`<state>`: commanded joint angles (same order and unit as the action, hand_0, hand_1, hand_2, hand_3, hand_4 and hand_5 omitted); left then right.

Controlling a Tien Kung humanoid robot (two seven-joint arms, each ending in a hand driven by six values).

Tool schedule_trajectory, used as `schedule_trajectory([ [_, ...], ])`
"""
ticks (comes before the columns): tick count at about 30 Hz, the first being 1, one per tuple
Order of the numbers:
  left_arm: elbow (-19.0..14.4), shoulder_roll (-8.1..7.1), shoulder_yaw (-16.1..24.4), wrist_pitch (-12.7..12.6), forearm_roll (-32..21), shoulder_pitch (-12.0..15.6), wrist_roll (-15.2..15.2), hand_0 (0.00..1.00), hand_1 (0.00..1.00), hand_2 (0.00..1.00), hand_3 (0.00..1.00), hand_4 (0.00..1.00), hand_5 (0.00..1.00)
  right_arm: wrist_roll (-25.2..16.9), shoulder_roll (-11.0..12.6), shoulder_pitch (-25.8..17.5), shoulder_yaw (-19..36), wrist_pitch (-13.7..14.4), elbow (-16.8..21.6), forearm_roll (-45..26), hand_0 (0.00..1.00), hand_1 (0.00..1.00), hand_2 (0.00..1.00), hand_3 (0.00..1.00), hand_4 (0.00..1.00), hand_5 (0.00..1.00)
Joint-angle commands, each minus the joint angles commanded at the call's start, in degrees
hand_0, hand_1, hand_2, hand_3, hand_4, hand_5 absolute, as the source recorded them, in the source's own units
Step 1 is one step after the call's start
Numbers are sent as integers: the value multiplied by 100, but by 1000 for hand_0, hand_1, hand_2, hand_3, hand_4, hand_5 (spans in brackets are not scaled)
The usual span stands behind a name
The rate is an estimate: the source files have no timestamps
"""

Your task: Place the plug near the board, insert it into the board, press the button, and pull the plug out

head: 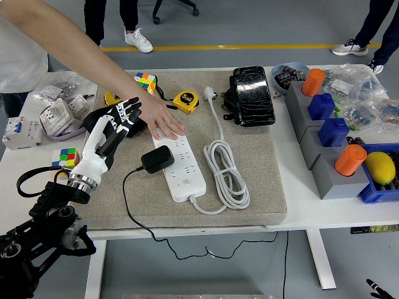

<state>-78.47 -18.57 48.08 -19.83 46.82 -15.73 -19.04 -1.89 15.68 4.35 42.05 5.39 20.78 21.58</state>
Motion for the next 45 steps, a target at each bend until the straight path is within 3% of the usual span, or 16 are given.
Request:
schedule_trajectory([
  [31,-107,-75,-86,-20,132,-64,166,847,835,867,836,980,706,3,65,63,-115,-2,11,-35,570,639,618,549,959,529],
  [32,-128,-79,-80,-46,166,-58,202,758,769,802,836,978,703,3,65,64,-123,-6,12,-36,570,639,618,549,959,529],
  [37,-382,-126,56,-71,618,-36,615,758,769,802,836,978,703,2,69,65,-155,-11,14,-39,570,639,618,549,959,529],
  [38,-467,-143,94,-65,766,-48,742,483,619,627,838,978,698,3,73,66,-156,-11,15,-40,570,639,618,549,960,529],
  [41,-633,-184,166,-20,1158,-69,1041,483,619,627,838,978,698,3,76,62,-148,-8,14,-42,570,639,618,549,960,529],
  [43,-801,-211,262,123,1573,-83,1419,483,619,627,838,978,698,4,78,60,-134,-7,14,-36,570,639,618,549,960,529],
  [44,-843,-218,283,162,1706,-86,1533,282,472,472,835,933,513,4,78,59,-130,-7,15,-36,570,639,618,548,959,529],
  [45,-914,-229,314,231,1920,-92,1710,282,472,472,835,933,513,4,78,56,-125,-8,16,-34,570,639,618,548,959,529],
])
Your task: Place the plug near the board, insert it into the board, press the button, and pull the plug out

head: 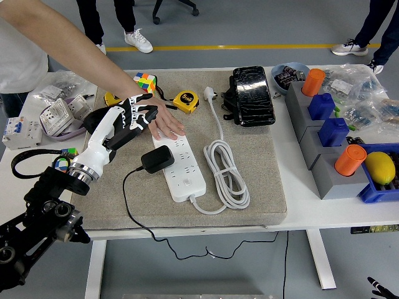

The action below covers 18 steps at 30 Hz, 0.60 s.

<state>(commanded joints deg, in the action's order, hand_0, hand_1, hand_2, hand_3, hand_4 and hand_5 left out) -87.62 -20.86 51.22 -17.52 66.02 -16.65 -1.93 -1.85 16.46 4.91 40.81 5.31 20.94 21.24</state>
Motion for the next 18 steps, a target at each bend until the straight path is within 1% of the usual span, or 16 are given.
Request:
schedule_trajectory([
  [2,-156,-25,52,176,472,-14,430,282,472,472,835,933,513,1,-5,-8,4,-1,-2,-1,570,639,618,548,959,529],
  [4,-232,-29,57,236,886,-23,734,282,472,472,835,933,513,2,-10,-16,5,-2,-2,0,570,639,618,548,959,529],
  [5,-265,-28,56,260,1062,-22,844,150,210,288,833,948,472,1,-15,-22,12,-1,-2,0,569,639,618,549,960,530],
  [7,-303,-23,56,308,1232,-18,955,150,210,288,833,948,472,1,-21,-29,21,-1,-2,2,569,639,618,549,960,530],
  [10,-386,-16,34,442,1395,-16,1136,150,210,288,833,948,472,1,-28,-46,42,-2,-2,5,569,639,618,549,960,530],
  [11,-402,-15,30,479,1423,-19,1181,95,127,239,833,875,249,1,-29,-47,48,-1,-3,8,569,639,618,549,960,530],
  [15,-494,-1,11,675,1604,-35,1388,95,127,239,833,875,249,4,-46,-60,78,-5,-3,10,569,639,618,549,960,530],
  [16,-530,-1,12,781,1668,-46,1492,95,127,239,833,875,249,4,-48,-61,83,-5,-3,14,569,639,618,549,960,530],
  [17,-555,-3,9,853,1713,-55,1560,73,97,174,842,623,39,4,-49,-61,86,-5,-4,12,569,640,618,549,959,530],
  [18,-583,-10,0,935,1763,-70,1625,73,97,174,842,623,39,4,-48,-61,92,-5,-3,15,569,640,618,549,959,530],
])
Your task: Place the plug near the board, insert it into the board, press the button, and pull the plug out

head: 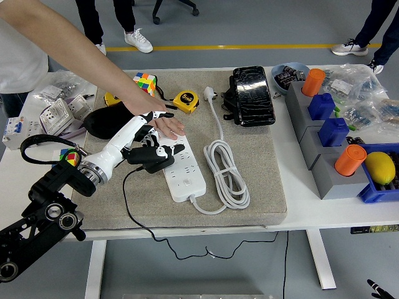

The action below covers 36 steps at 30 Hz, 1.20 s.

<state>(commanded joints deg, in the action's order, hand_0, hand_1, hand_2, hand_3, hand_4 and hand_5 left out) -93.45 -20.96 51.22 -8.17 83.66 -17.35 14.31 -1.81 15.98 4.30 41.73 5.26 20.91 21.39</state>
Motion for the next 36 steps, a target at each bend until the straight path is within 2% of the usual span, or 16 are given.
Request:
schedule_trajectory([
  [5,-95,-31,-45,418,320,-80,311,73,97,174,842,623,39,1,6,-3,13,2,0,2,569,640,618,549,959,530],
  [6,-109,-42,-61,514,376,-104,383,68,89,162,835,776,2,2,6,-3,17,2,1,2,570,639,618,549,960,530],
  [10,-161,-104,-195,787,464,-195,618,68,89,162,835,776,2,4,6,-7,27,1,6,5,570,639,618,549,960,530],
  [11,-170,-117,-233,827,481,-217,657,68,89,162,835,776,2,4,7,-4,24,1,4,4,570,639,618,549,960,530],
  [12,-174,-127,-267,862,490,-238,692,62,83,152,827,728,2,4,8,-1,23,1,4,5,569,639,618,549,960,529],
  [24,-141,-146,-620,1245,741,-380,1062,61,88,150,816,730,2,6,6,4,46,0,8,8,569,639,608,549,959,529],
  [36,-5,-174,-860,1632,588,-488,1383,61,92,154,796,755,2,8,10,9,88,4,24,36,569,639,607,549,959,528],
])
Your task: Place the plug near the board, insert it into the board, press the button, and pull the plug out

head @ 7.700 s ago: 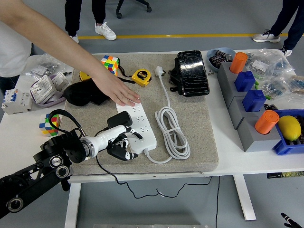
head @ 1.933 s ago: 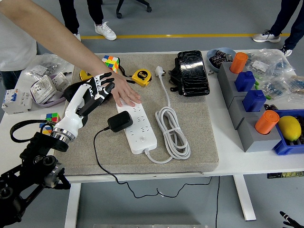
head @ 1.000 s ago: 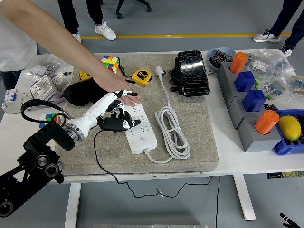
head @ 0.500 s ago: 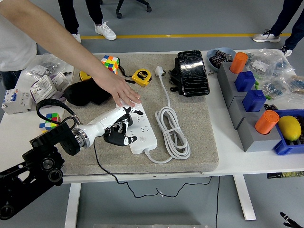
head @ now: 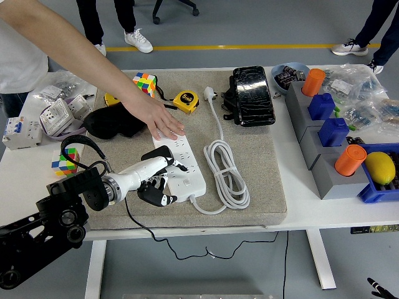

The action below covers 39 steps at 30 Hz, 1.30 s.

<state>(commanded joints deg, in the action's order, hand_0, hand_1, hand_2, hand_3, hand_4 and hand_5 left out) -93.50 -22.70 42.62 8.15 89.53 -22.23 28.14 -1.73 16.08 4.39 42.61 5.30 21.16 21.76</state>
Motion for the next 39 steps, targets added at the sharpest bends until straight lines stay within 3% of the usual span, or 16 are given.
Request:
schedule_trajectory([
  [39,404,113,-247,49,-367,-159,40,62,90,152,798,757,2,-2,37,38,-68,6,23,14,570,639,605,548,959,529],
])
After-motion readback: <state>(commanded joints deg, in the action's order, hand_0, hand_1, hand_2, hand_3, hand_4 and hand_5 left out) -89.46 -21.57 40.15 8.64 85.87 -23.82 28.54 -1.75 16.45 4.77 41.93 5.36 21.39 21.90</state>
